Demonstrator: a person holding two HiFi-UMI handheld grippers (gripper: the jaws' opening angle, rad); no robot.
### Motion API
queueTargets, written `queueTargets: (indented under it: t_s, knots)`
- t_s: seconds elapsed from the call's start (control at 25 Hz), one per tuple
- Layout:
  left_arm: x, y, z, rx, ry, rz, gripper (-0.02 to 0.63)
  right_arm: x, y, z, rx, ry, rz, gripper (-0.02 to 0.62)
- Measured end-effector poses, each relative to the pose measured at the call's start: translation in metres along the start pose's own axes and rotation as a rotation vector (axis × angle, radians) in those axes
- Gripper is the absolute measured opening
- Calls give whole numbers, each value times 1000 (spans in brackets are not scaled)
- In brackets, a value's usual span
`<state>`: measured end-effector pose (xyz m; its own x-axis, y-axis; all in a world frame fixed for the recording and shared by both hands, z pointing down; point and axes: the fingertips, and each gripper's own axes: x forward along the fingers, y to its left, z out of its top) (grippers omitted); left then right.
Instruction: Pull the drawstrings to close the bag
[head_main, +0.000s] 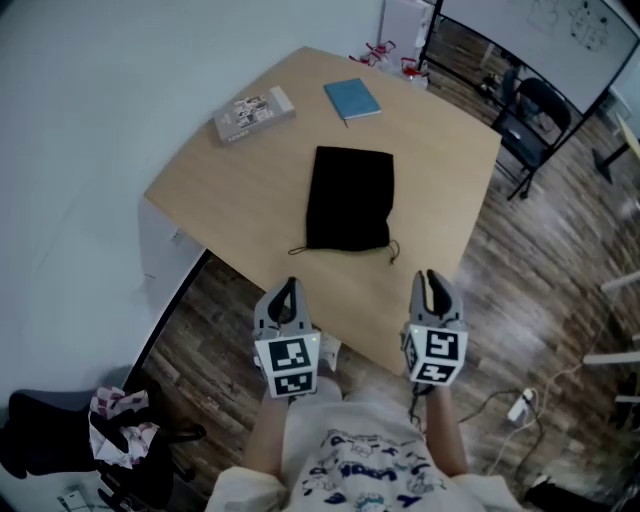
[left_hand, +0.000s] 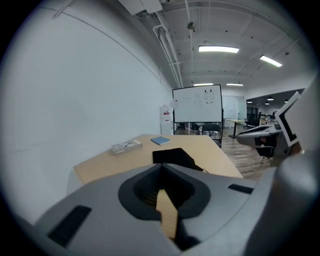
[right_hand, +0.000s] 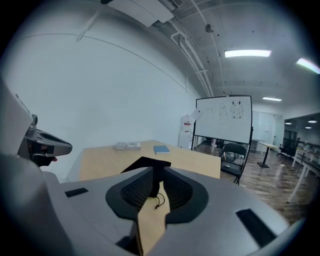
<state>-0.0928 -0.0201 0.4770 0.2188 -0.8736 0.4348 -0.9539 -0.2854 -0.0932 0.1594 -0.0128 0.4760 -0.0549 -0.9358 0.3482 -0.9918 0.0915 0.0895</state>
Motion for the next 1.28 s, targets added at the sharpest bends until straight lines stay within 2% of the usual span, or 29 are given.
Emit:
queueTargets:
  t_s: [0.08, 0.36, 0.52, 0.6, 0.72, 0.84, 1.0, 1.28]
  knots:
    - [23, 4, -3, 23, 35, -31, -2, 22, 0, -11, 12, 68, 23, 110]
    - [93, 12, -31, 103, 173, -135, -2, 79, -10, -46, -28, 252, 32, 117]
    - [119, 8, -47, 148, 238, -206, 1, 104, -8, -66, -55, 336, 69, 132]
    - [128, 3, -55, 156, 266, -250, 34, 116, -5, -71, -63, 358, 99, 145]
    - [135, -3, -69, 179, 311, -307, 100, 128, -2, -83, -94, 403, 149, 166]
    - [140, -7, -84, 201, 362, -348, 140, 139, 0, -94, -156, 448, 216, 196]
    - [149, -8, -103, 237, 436, -379, 144, 152, 2, -111, -247, 510, 312, 222]
    - [158, 1, -117, 260, 517, -366, 143, 169, 8, -131, -368, 573, 505, 222]
